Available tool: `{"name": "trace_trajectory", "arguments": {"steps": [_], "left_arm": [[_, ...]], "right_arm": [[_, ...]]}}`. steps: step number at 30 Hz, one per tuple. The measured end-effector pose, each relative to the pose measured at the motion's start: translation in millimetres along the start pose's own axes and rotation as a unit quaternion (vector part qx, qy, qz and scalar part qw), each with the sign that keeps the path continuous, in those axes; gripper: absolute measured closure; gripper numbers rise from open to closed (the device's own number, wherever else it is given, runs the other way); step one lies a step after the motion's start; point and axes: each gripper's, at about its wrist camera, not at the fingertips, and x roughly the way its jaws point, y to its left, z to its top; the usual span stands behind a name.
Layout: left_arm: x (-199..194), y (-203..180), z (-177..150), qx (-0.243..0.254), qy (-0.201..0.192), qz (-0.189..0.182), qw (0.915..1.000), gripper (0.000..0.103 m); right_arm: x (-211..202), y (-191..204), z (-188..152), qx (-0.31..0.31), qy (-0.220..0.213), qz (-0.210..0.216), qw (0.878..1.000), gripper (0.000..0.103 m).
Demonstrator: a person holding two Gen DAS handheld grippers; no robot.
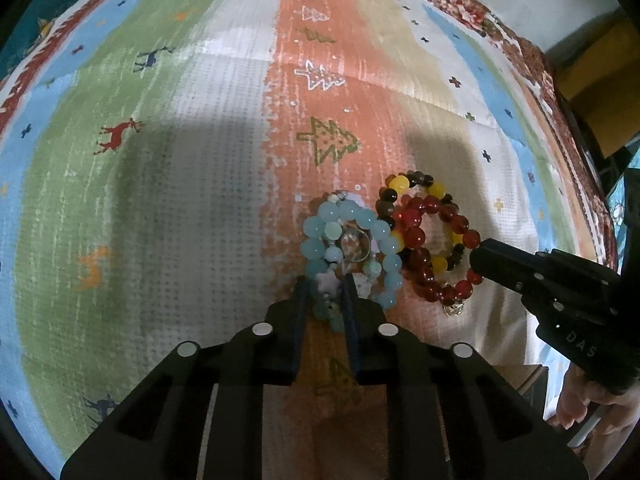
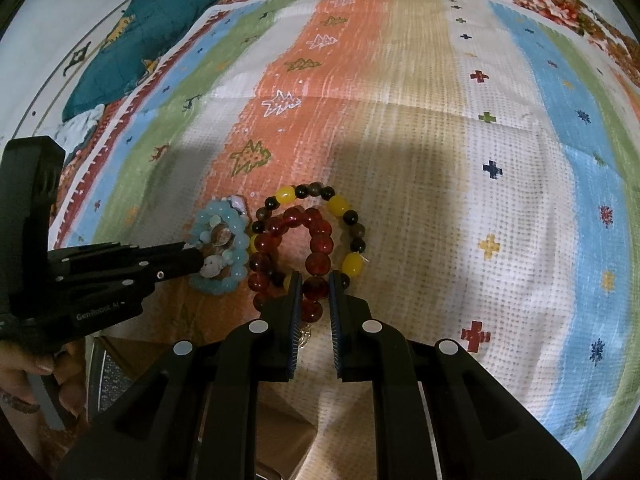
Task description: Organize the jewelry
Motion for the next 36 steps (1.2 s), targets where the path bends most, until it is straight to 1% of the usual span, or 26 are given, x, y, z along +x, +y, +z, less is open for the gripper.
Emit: {"name": "trace_trajectory", "arguments": {"steps": [6, 10, 14, 19, 31, 36], "left_arm": [[-7.8, -0.7, 0.4, 0.001, -0.006, 0.0, 1.0, 0.093], [-18.7, -2.4, 1.1, 0.0, -0.016, -0.01, 0.9998, 0.094], [-36.8, -4.5, 2.3, -0.001, -0.034, -0.029, 0.999, 0.095], [-50.1, -10.1, 1.6, 0.001, -0.048, -0.04, 0.998, 0.096], [-71.9, -13.0, -6.0, 0.0, -0.067, -0.055, 0.9962, 0.096], [-78.6, -13.3, -7.2, -0.003, -0.074, -0.059, 0.9955, 0.096]], "right_arm": [[-0.5, -1.1, 0.7, 0.001, 0.0, 0.0, 1.0, 0.089], [-1.7, -1.5, 1.3, 0.0, -0.001, 0.0, 1.0, 0.089], [-3.1, -1.2, 1.7, -0.003, -0.003, -0.002, 1.0, 0.089], [-6.2, 2.1, 1.1, -0.008, -0.007, -0.004, 1.0, 0.089], [-25.8, 13.2, -5.2, -0.023, -0.025, -0.003, 0.999, 0.089], [-40.8, 16.4, -10.4, -0.025, -0.038, -0.002, 0.999, 0.089]]}}
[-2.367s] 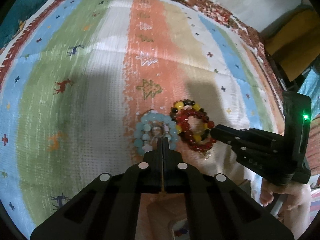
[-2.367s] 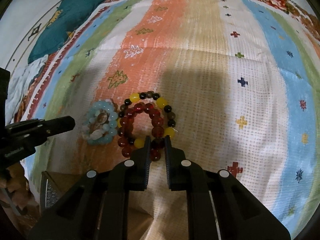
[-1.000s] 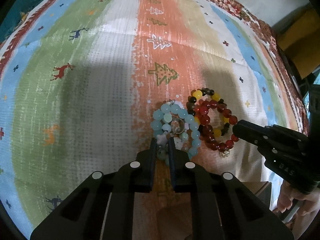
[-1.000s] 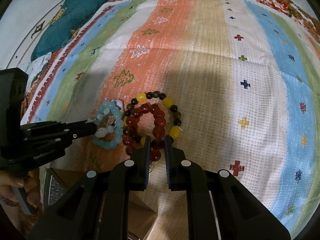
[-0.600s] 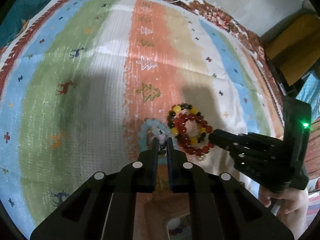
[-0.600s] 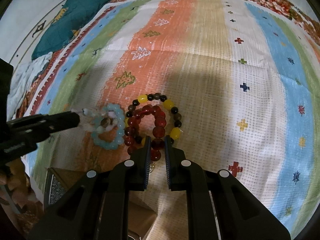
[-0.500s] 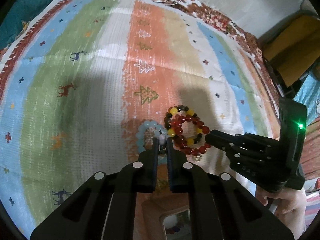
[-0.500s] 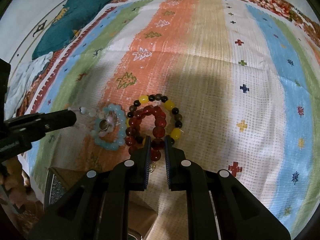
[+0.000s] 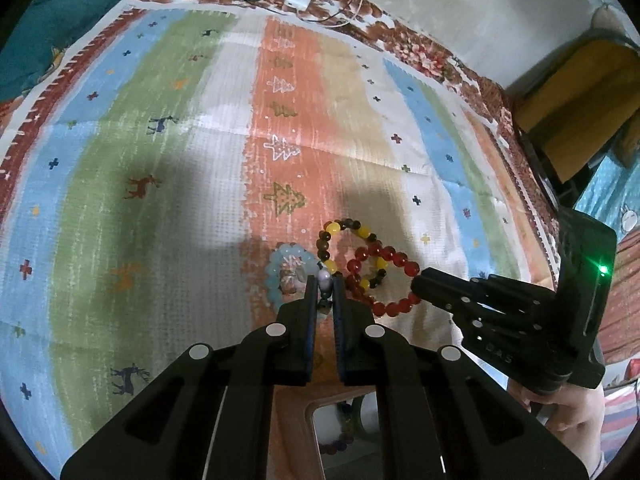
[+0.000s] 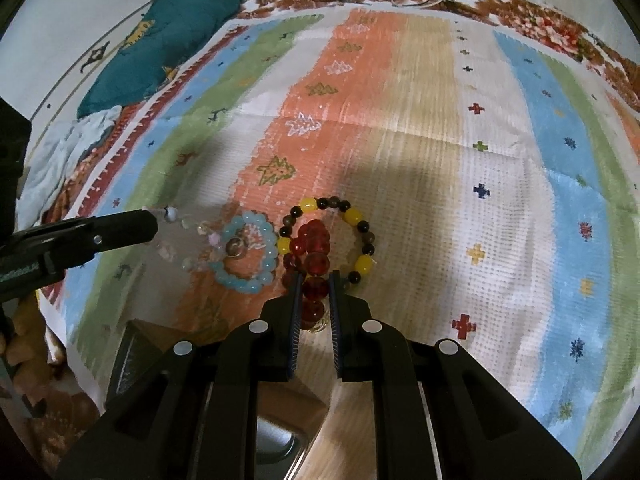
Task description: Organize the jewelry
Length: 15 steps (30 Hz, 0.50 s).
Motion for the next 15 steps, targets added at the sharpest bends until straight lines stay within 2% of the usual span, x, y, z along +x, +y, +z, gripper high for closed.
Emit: {"name": "trace_trajectory", "arguments": {"steps": [15], "left_arm": [[-20.1, -16.8, -12.4, 0.027, -0.025, 0.026, 0.999, 0.096]], "right_arm": [[-41.8, 8.4, -15.0, -0.004, -0.037, -0.014, 0.999, 0.089]]}}
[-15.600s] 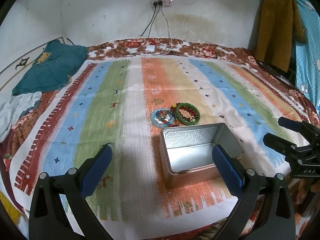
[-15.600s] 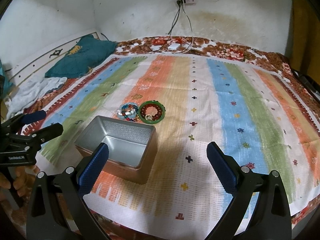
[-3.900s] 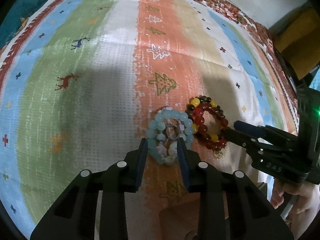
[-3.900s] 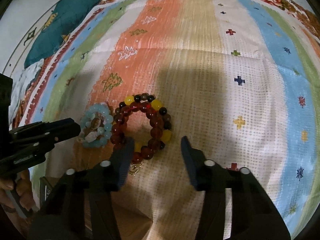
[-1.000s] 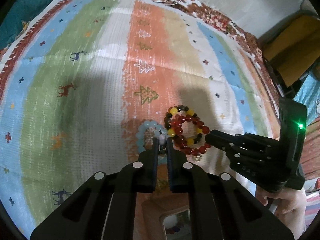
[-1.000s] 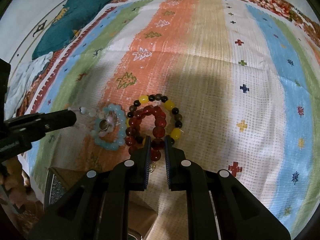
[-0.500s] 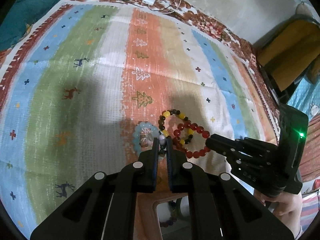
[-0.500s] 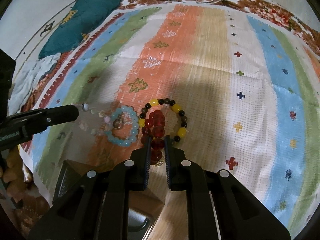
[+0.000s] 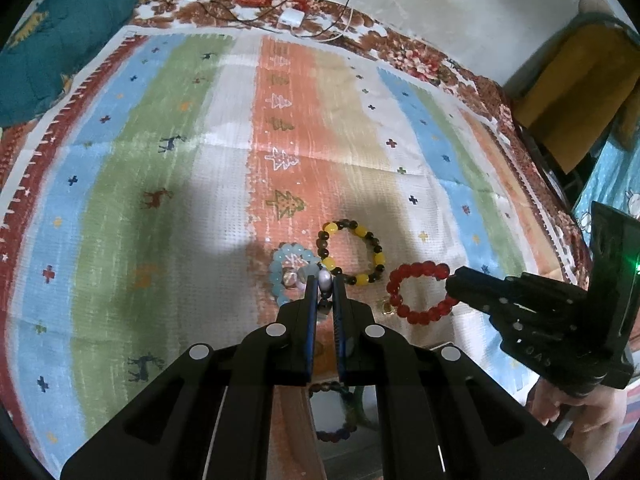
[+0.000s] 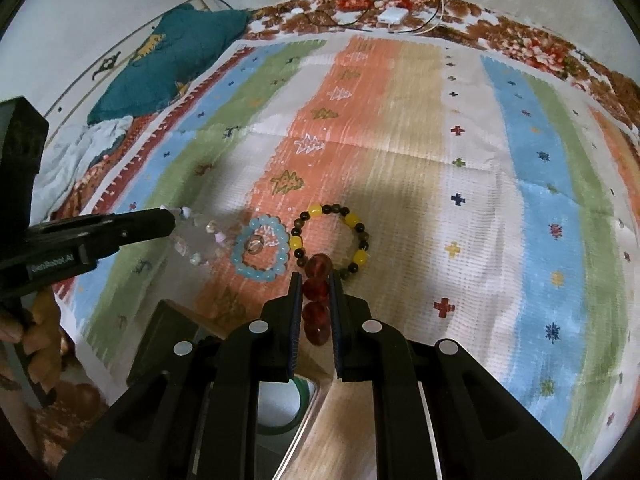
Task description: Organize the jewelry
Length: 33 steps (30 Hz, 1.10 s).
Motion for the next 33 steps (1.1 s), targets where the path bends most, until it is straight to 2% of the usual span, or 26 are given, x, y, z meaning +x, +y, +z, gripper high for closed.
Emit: {"name": "trace_trajectory", "arguments": {"steps": [7, 15, 33], "left_arm": [[-9.4, -5.2, -5.4, 0.004, -0.009, 0.003, 0.9999, 0.096], [-19.8, -15.9, -10.1, 0.033, -0.027, 0.039, 0.9983, 0.096], [-49.1, -38.8, -28.9, 0.063, -0.058, 0.037, 0.9957, 0.096]], "right_arm": [[-15.0, 2.9, -4.1, -0.001, -0.017, -0.01, 1.0, 0.089], [-39.5, 7.2, -10.2, -0.003, -0.05, -0.022, 0.999, 0.089], [-81.8, 28.2, -25.5, -0.025, -0.091, 0.001, 0.996, 0.089]]}}
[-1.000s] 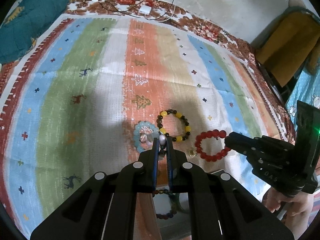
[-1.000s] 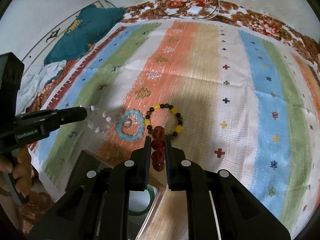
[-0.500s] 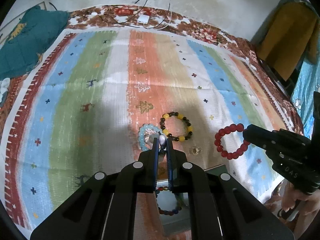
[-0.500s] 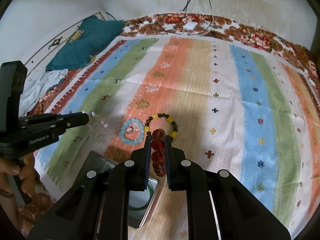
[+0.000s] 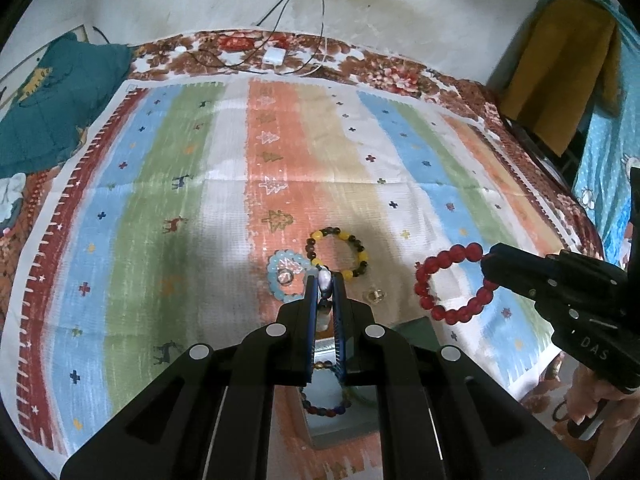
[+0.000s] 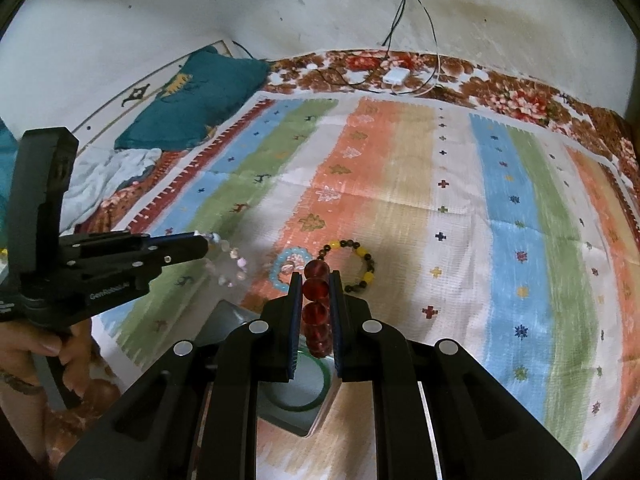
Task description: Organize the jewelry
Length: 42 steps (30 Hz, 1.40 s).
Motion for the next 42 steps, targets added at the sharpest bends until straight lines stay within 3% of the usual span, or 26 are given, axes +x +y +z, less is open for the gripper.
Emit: {"name": "trace_trajectory", "arguments": {"steps": [17, 29, 30, 31, 32, 33, 40, 42], "left_arm": [[-20.8, -18.5, -25.4, 0.019, -0.012, -0.005, 0.9997, 0.096], [-17.9, -20.9, -34.9, 0.01, 0.004, -0.017, 0.9998, 0.096], [-15.4, -19.0, -34.6, 0.005, 0.011, -0.018, 0.9998, 0.095], [-13.7, -16.4, -34.7, 0.0, 0.012, -0.015, 0.9998, 0.093], [-12.3, -14.5, -34.7, -0.004, 0.013, -0.012, 0.9998, 0.086], [-10.3, -10.1, -34.5, -0.011, 0.015, -0.009, 0.9998, 0.079], [-4.9, 8.1, -30.9, -0.035, 0.013, 0.016, 0.9992, 0.058], [-2.4, 9.5, -30.5, -0.035, 0.012, 0.023, 0.9991, 0.045]], "right_arm": [[-15.0, 20.0, -36.3, -0.014, 0.014, 0.024, 1.0, 0.089], [-7.4, 22.5, -46.6, -0.003, 0.035, 0.046, 0.998, 0.089], [-6.5, 20.4, -46.4, 0.003, 0.035, 0.045, 0.998, 0.084], [-5.5, 17.4, -46.2, 0.011, 0.036, 0.04, 0.999, 0.078], [-5.5, 15.0, -46.0, 0.016, 0.035, 0.034, 0.999, 0.059], [-5.6, 11.6, -45.3, 0.021, 0.031, 0.026, 0.999, 0.05], [6.4, -4.3, -41.2, 0.044, 0.041, 0.007, 0.998, 0.045], [10.4, -7.5, -39.0, 0.046, 0.042, -0.001, 0.998, 0.04]]}}
